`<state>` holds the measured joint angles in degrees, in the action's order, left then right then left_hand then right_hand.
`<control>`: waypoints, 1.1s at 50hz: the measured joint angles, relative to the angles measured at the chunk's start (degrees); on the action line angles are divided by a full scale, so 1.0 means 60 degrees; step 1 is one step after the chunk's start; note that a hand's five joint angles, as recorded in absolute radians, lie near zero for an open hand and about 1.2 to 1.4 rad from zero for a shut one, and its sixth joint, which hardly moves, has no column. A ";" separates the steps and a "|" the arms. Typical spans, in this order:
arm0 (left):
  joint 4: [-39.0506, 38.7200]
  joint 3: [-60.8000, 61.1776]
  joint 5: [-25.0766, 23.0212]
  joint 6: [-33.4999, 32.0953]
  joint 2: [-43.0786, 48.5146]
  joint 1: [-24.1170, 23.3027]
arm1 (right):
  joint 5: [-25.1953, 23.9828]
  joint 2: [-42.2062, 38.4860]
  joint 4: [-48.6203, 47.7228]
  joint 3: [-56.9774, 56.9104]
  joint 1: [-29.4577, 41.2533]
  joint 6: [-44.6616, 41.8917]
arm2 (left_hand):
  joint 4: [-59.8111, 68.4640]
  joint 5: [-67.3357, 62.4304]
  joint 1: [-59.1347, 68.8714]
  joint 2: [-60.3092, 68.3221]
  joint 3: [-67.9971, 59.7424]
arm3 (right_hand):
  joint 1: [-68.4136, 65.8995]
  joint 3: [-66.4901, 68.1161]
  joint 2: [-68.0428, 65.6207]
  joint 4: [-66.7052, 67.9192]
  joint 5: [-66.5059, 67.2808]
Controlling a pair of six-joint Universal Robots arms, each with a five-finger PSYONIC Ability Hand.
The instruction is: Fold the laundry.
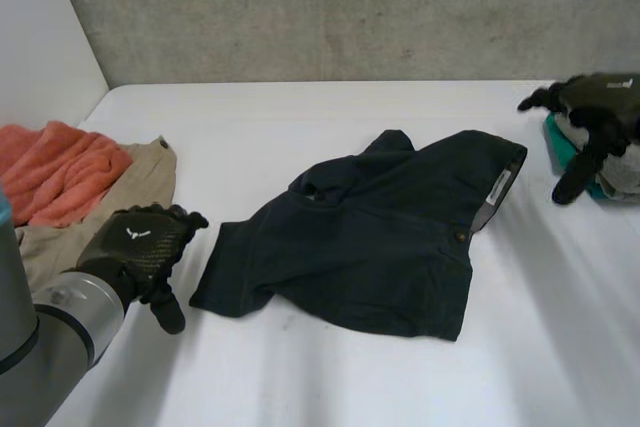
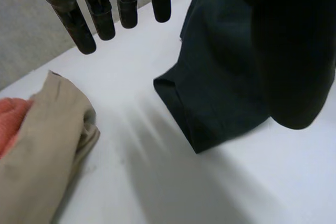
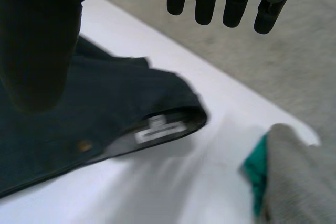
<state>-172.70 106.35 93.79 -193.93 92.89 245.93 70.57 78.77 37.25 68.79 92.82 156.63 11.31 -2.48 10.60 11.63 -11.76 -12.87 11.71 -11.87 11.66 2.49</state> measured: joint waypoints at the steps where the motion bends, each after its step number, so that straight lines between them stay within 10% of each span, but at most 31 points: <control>1: -0.0064 0.0043 -0.0076 -0.0005 0.0035 0.0058 | -0.0118 0.0107 0.0123 0.0144 -0.0021 -0.0089 | 0.0000 0.0000 0.0000 0.0000 0.0000 | 0.0000 0.0000 0.0001 0.0000 0.0000; 18: -0.1405 0.0174 -0.1805 -0.0545 0.2094 0.0776 | -0.1791 0.2136 -0.0636 0.5444 0.0982 -0.1367 | 0.1518 -0.1315 0.1704 0.1447 -0.1391 | -0.1930 0.2130 -0.1874 0.2171 0.2096; 30: -0.2373 -0.0401 -0.1271 -0.0996 0.3024 0.0027 | 0.0958 0.0410 -0.4880 0.6605 0.3157 0.0308 | 0.3490 -0.3268 0.3628 0.3413 -0.3380 | -0.1885 0.2097 -0.1849 0.2065 0.1746; 46: -0.3468 -0.0812 -0.0145 -0.2378 0.3741 -0.0573 | 0.2474 -0.1290 -0.7739 0.6883 0.4221 0.0101 | 0.7661 -0.7408 0.7865 0.7598 -0.7538 | -0.2042 0.2211 -0.2004 0.2155 0.2011; 55: -0.3584 -0.0859 -0.0034 -0.2389 0.3711 -0.0712 | 0.3125 -0.1530 -0.9045 0.6846 0.4275 -0.0571 | 0.9522 -0.9071 0.9281 0.9455 -0.9381 | -0.8443 0.9299 -0.9189 0.9435 0.8927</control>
<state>-194.21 101.19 93.59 -208.27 115.15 241.65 89.31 69.59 -17.02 109.87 118.47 153.20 68.44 -56.90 66.28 68.36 -68.05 -63.53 67.50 -67.00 68.27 56.06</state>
